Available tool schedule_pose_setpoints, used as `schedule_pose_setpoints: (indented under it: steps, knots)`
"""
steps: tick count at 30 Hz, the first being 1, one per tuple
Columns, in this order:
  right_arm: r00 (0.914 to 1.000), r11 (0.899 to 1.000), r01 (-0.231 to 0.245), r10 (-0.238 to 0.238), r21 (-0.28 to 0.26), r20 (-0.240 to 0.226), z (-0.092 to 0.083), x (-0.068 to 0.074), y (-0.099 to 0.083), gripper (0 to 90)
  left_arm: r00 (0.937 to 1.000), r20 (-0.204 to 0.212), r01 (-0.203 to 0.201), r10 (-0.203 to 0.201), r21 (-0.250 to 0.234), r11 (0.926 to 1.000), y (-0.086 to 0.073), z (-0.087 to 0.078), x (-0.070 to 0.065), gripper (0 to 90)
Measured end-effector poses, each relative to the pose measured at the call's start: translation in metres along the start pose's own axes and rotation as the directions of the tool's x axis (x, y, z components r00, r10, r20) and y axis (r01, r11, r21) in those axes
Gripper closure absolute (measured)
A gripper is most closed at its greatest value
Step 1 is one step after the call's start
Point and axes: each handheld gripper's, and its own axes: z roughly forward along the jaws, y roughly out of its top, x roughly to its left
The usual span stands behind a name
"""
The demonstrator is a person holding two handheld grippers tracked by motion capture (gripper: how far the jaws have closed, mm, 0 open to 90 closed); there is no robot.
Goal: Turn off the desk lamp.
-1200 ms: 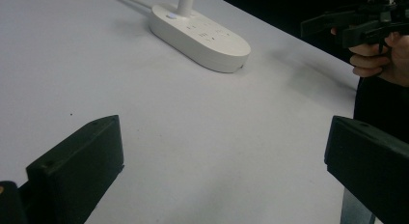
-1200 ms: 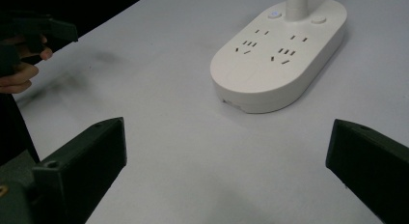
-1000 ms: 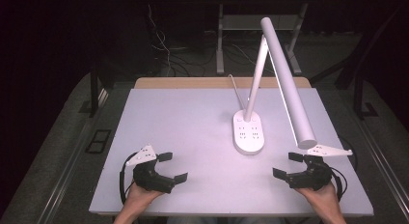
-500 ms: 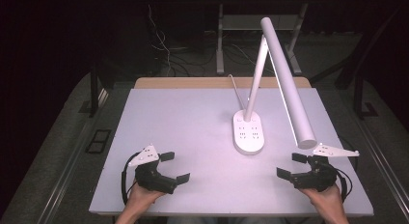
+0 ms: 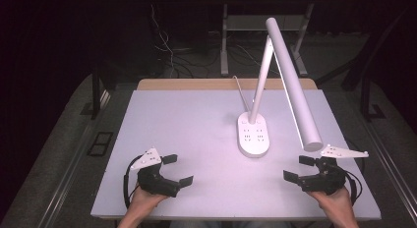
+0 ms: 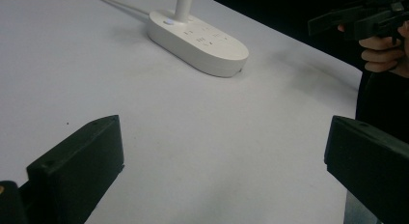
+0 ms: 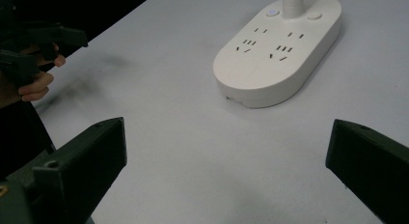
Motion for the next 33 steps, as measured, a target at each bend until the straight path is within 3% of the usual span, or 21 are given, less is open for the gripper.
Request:
schedule_pose_setpoints:
  steps: [21,33]
  knots:
    - [0.9995,0.998,0.029,-0.029,0.049,-0.016,0.003,0.000,0.029,0.7,1.0000,-0.006,0.005,-0.005,-0.003,1.0000,0.000,-0.002,0.000,0.0]
    - [0.9987,0.997,0.049,-0.048,0.067,-0.019,0.013,0.000,0.049,0.7,1.0000,-0.007,0.005,-0.006,-0.002,1.0000,0.000,-0.002,0.001,0.0]
